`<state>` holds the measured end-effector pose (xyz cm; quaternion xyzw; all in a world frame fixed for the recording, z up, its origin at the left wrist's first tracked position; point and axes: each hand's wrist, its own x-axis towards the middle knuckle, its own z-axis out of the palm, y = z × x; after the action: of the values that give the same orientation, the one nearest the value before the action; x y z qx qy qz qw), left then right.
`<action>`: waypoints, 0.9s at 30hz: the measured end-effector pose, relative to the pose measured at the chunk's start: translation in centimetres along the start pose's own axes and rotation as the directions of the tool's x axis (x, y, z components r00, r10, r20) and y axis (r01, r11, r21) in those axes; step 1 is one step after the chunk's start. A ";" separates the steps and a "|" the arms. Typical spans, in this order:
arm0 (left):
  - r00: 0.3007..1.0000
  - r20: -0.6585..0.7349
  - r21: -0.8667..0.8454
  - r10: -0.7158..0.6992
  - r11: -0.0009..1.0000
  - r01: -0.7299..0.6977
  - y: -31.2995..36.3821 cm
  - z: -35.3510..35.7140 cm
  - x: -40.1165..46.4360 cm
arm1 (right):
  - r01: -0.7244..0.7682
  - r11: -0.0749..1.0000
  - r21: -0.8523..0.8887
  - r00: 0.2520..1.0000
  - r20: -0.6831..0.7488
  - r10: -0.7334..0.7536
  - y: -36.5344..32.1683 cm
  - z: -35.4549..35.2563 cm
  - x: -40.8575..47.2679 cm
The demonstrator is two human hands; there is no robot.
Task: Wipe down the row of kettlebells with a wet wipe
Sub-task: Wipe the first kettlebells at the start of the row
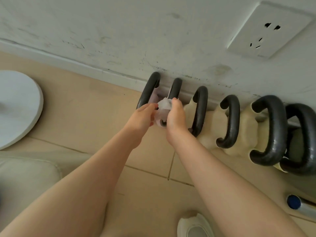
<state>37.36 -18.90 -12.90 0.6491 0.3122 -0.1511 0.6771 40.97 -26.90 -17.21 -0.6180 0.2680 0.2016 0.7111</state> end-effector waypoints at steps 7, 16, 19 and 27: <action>1.000 -0.014 -0.039 -0.005 0.999 0.005 -0.1 -0.2 -0.1 | 0.431 0.882 -0.188 0.901 0.050 -0.430 4.1 -0.2 -0.9; 0.997 -0.068 -0.025 0.030 0.999 -0.032 -0.4 -1.1 -1.1 | 0.347 0.914 -0.208 0.935 0.008 -0.354 3.4 -0.6 0.9; 0.997 -0.077 -0.014 0.031 0.999 -0.032 -0.5 -1.2 -1.4 | 0.431 0.832 -0.349 0.885 -0.015 -0.465 5.3 0.0 0.3; 0.989 -0.139 -0.029 0.052 0.998 -0.056 -1.5 -2.3 -1.9 | 0.314 0.921 -0.230 0.928 -0.130 -0.348 2.7 0.6 1.6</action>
<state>34.46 -17.18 -12.82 0.6551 0.3429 -0.0824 0.6682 40.64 -25.98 -20.23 -0.7393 0.1961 0.0518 0.6421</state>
